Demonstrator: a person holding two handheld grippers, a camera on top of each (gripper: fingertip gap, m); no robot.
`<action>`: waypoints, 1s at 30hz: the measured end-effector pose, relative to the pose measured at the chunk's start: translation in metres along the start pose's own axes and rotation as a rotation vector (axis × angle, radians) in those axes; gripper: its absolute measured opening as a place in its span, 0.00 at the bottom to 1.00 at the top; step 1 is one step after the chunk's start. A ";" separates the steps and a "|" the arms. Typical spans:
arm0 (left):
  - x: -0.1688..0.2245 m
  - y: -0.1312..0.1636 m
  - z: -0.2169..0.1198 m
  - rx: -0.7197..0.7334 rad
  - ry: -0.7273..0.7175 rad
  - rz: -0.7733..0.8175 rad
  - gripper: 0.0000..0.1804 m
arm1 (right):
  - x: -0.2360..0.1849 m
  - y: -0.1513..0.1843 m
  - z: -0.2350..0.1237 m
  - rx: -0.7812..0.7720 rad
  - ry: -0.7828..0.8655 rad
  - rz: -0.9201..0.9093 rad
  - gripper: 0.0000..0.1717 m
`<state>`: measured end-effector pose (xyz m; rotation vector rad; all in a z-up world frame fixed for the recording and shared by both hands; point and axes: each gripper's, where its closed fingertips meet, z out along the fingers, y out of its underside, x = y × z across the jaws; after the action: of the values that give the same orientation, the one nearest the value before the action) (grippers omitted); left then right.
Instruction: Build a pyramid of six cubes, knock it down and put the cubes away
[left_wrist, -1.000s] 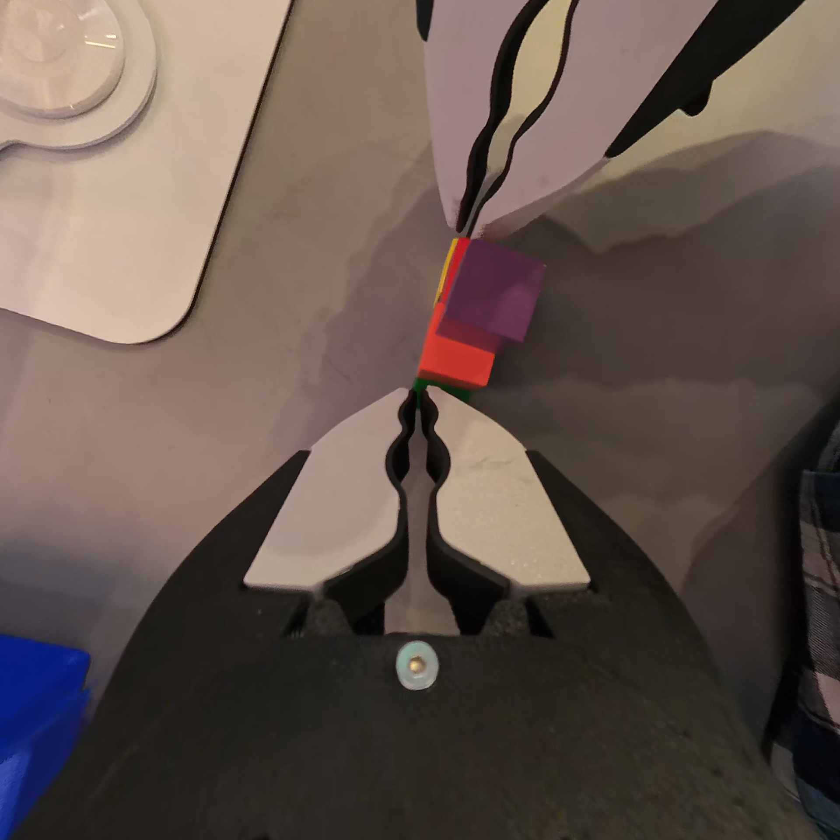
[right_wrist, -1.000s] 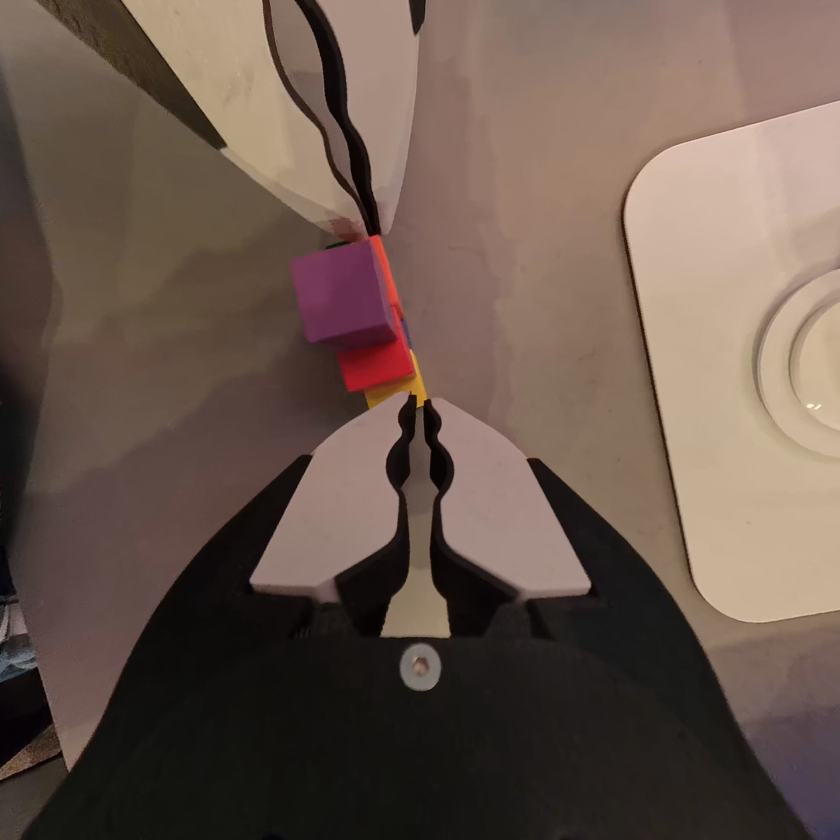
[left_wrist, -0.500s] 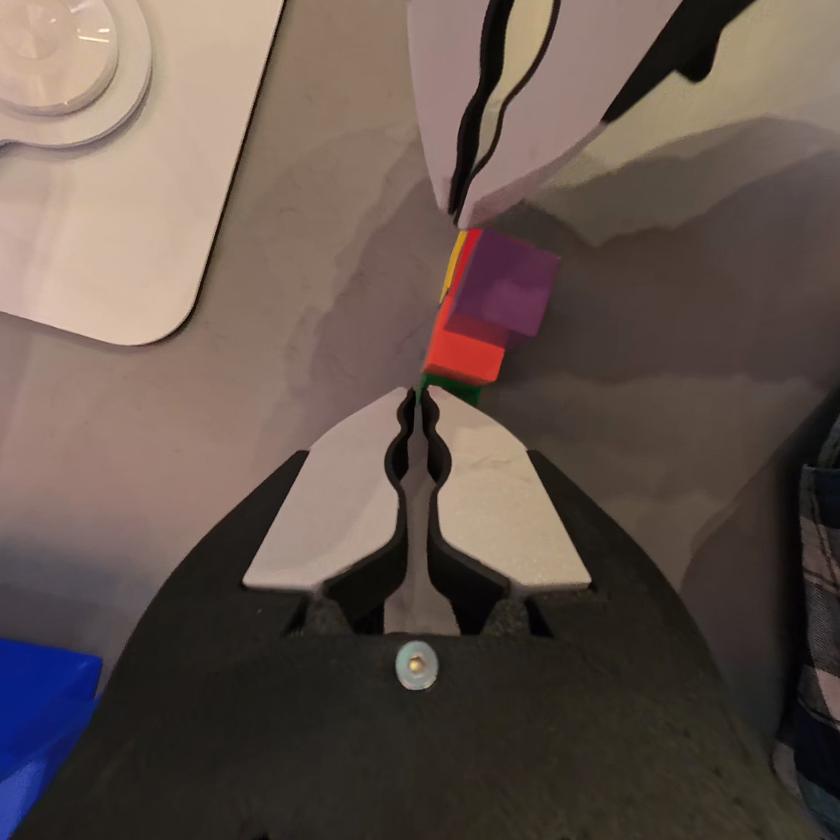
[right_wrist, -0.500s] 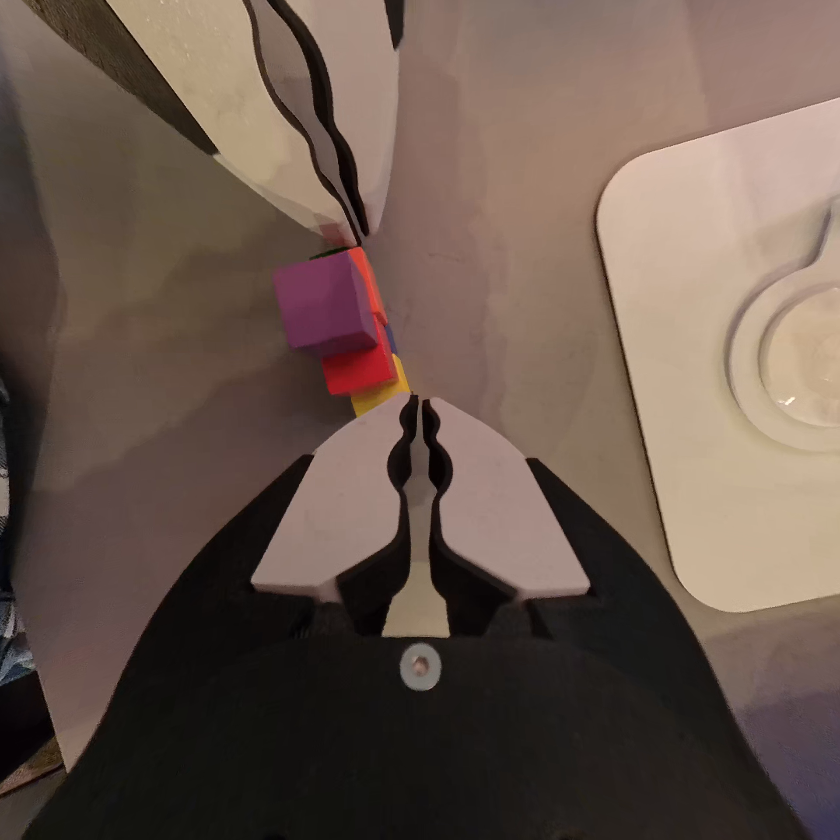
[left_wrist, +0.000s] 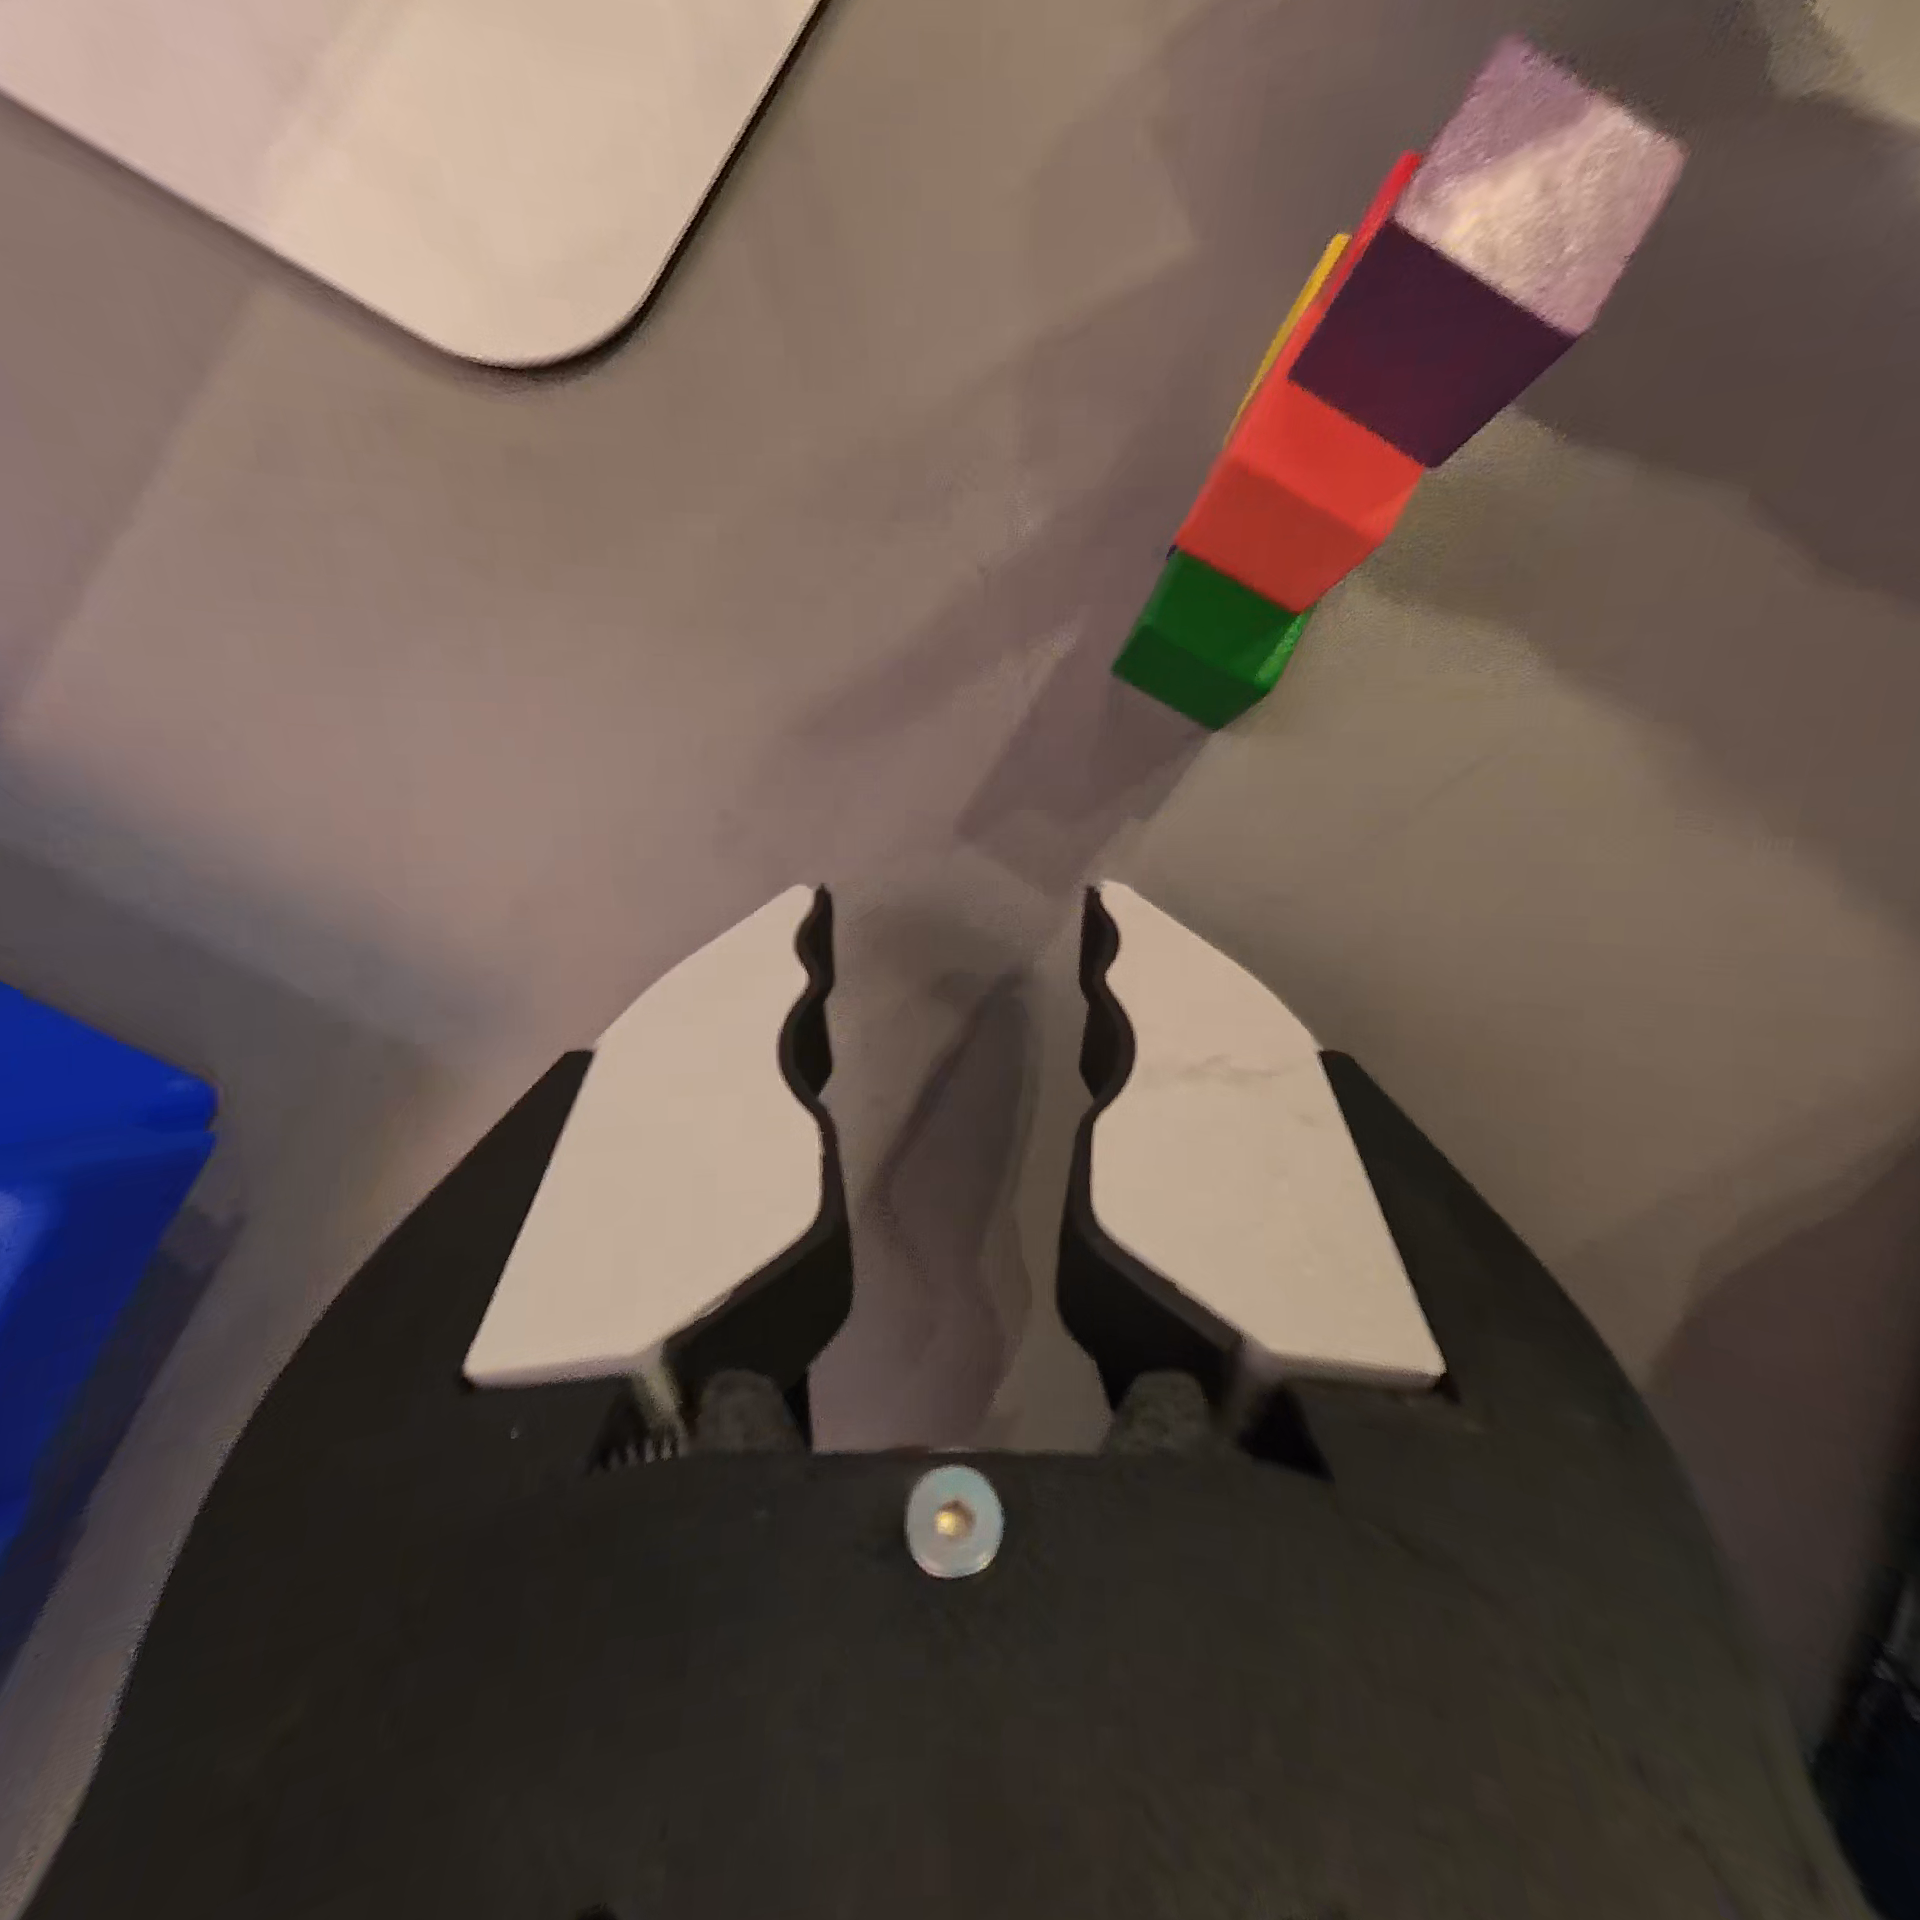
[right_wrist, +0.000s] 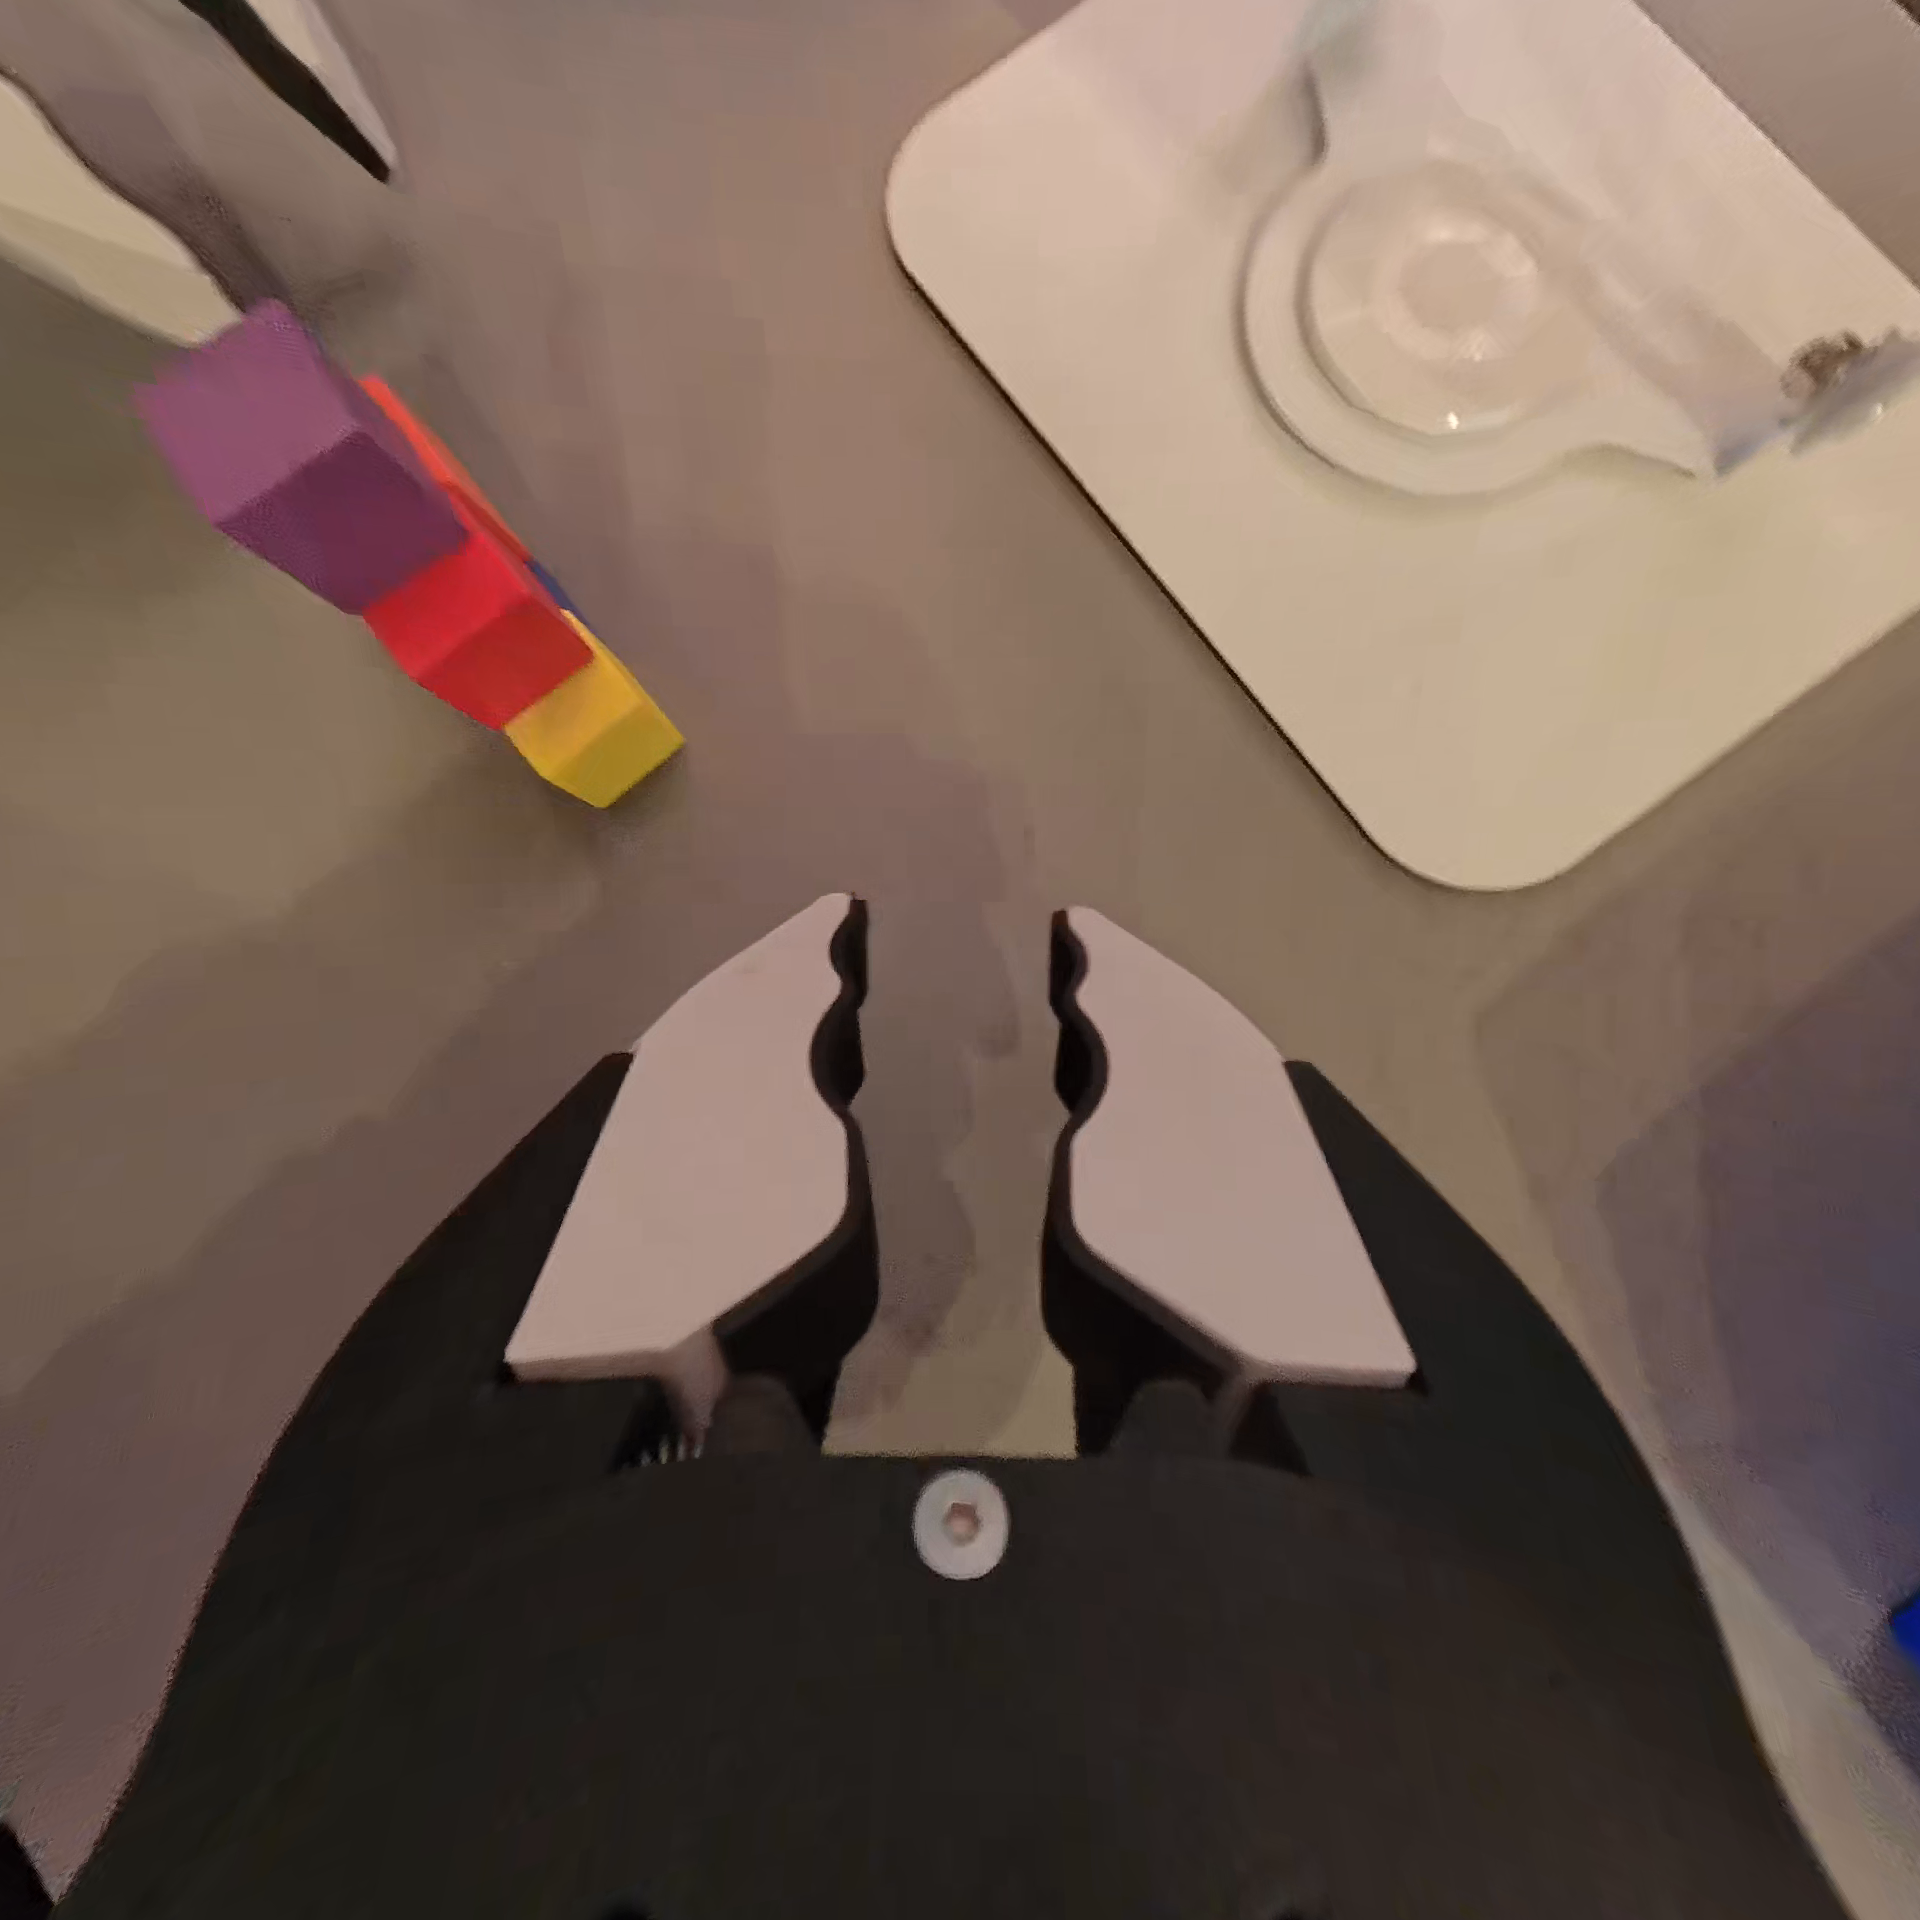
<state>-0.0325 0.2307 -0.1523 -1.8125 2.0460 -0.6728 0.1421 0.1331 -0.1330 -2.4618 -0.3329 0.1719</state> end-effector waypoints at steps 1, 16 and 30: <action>0.000 0.002 0.000 0.005 -0.002 -0.016 0.29 | 0.003 0.005 0.000 0.006 0.015 0.021 0.24; -0.001 0.008 0.014 0.069 -0.089 -0.017 0.47 | 0.017 0.042 0.008 0.088 0.173 0.127 0.49; -0.005 0.004 0.017 0.151 -0.142 -0.080 0.55 | 0.018 0.041 0.009 0.112 0.182 0.131 0.52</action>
<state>-0.0258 0.2342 -0.1692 -1.8087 1.7911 -0.6802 0.1656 0.1118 -0.1664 -2.3670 -0.0808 0.0201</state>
